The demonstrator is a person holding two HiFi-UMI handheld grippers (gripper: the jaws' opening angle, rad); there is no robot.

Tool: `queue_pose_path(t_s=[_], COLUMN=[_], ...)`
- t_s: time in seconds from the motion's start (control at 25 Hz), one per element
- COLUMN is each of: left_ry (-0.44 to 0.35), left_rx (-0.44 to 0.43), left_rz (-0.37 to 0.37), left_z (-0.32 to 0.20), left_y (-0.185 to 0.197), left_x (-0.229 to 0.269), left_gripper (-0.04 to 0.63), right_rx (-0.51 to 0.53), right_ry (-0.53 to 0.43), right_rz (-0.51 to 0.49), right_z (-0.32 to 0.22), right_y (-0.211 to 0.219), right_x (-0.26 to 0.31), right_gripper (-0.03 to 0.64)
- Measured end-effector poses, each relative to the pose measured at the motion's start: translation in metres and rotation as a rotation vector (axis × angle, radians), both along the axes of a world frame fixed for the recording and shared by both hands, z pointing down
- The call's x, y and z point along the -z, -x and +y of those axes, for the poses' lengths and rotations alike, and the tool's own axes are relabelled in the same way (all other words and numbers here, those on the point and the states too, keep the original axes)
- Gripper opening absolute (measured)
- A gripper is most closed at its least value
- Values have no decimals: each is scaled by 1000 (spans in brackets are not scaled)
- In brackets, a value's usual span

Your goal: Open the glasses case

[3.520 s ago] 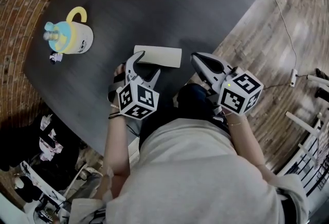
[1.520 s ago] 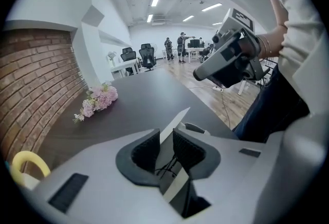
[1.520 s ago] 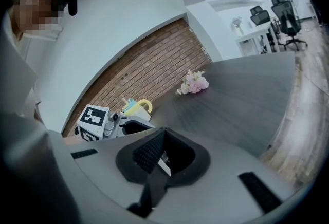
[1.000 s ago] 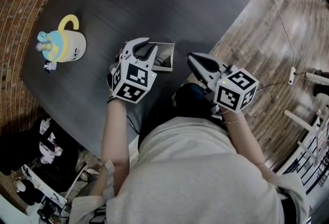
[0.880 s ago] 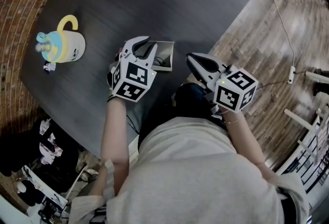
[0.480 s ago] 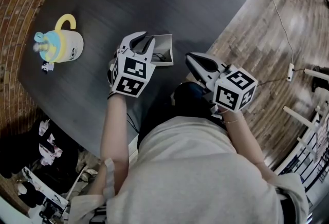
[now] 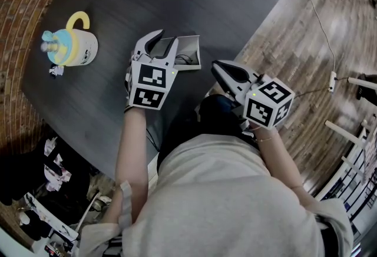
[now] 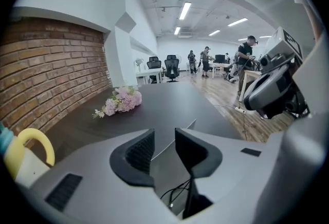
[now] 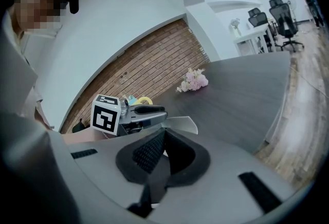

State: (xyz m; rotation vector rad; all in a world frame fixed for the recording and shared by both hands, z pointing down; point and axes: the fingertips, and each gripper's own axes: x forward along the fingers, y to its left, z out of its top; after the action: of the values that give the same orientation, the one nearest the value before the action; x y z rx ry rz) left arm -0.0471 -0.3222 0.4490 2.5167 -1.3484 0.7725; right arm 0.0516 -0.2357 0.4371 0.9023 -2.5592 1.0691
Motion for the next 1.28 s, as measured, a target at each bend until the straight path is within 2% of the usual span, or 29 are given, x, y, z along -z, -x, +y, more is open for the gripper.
queue_pose_path(t_s=[0.12,0.36,0.64,0.96,1.28], left_ry=[-24,-28,-25,-30,49], left_rx=[20,21,87,77,149], left_rz=[35,131,368,377,423], left_z=[10,52,101,151,188], left_y=[6,17,34,39,39], left_x=[16,44,84,91,78], left_gripper=[118,117,52,37,35], right_rx=[-6,-30,-48,-84,-97], right_ry=[-31,-115,-191,-291,-293], right_rz=[4,-76,-77,-72,-84], right_z=[7,30,61,87,111], right_y=[3,17,28,35,42], right_x=[7,32,53,81,89], right_gripper=[8,8,8,8,8])
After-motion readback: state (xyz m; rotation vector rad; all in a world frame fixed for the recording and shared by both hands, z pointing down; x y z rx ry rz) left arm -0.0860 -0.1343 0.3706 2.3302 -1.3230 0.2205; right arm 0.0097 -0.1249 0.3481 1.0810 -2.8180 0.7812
